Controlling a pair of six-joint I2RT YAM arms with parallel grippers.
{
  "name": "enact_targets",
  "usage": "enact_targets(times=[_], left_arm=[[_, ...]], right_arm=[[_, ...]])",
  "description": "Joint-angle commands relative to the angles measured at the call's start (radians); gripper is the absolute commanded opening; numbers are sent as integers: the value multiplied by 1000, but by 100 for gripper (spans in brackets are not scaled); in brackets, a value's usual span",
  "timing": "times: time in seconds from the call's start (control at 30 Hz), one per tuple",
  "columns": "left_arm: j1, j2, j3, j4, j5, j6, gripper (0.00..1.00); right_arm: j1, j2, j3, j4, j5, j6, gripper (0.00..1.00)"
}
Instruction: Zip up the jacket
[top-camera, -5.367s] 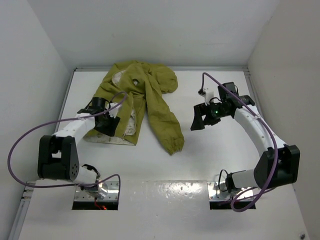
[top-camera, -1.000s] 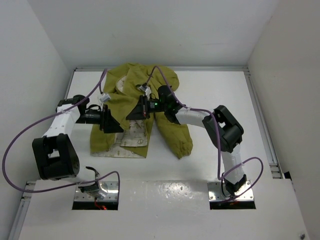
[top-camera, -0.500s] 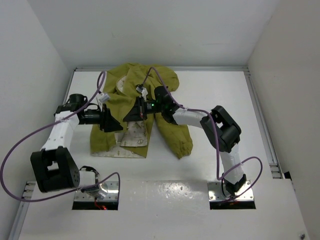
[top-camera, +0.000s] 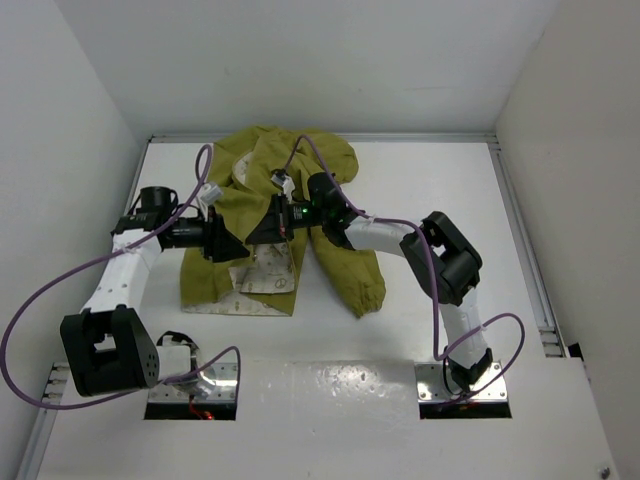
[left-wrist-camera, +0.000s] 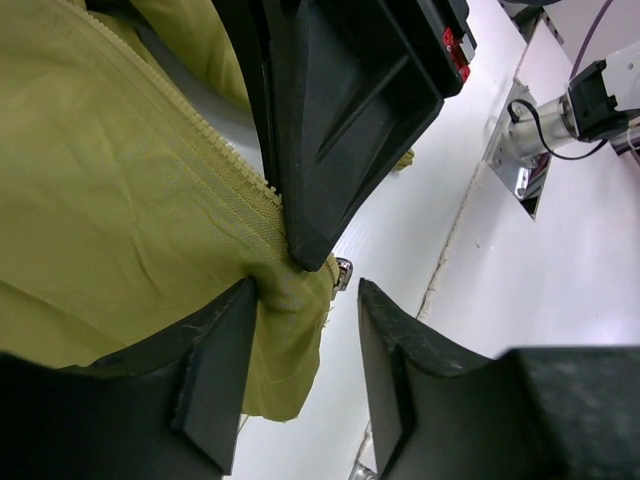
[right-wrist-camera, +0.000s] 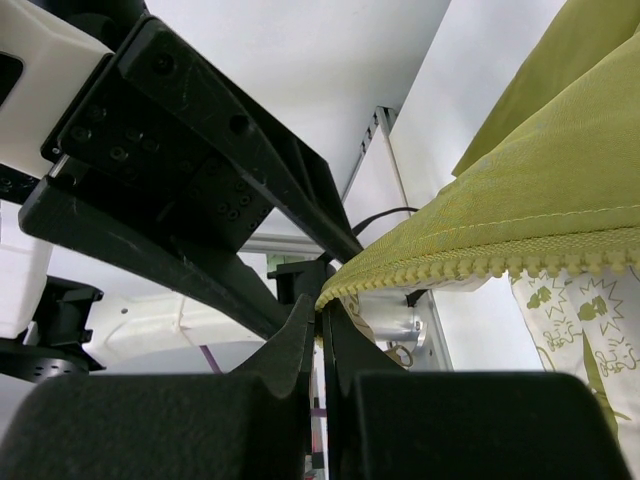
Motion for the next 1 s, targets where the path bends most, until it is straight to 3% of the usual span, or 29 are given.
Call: enact_targets(times=[0.0,0.67,0.97], left_arm=[[-11,2,-5,21,18,-8,52],[-39,20,-15,30,9,10,46],[-48,20,-15,30,38,10,30]], right_arm=[[8,-6,39,44,-14,-4,0],[10,-14,69,52,-14,14,0],[8,-13,70,58,-15,17,0]])
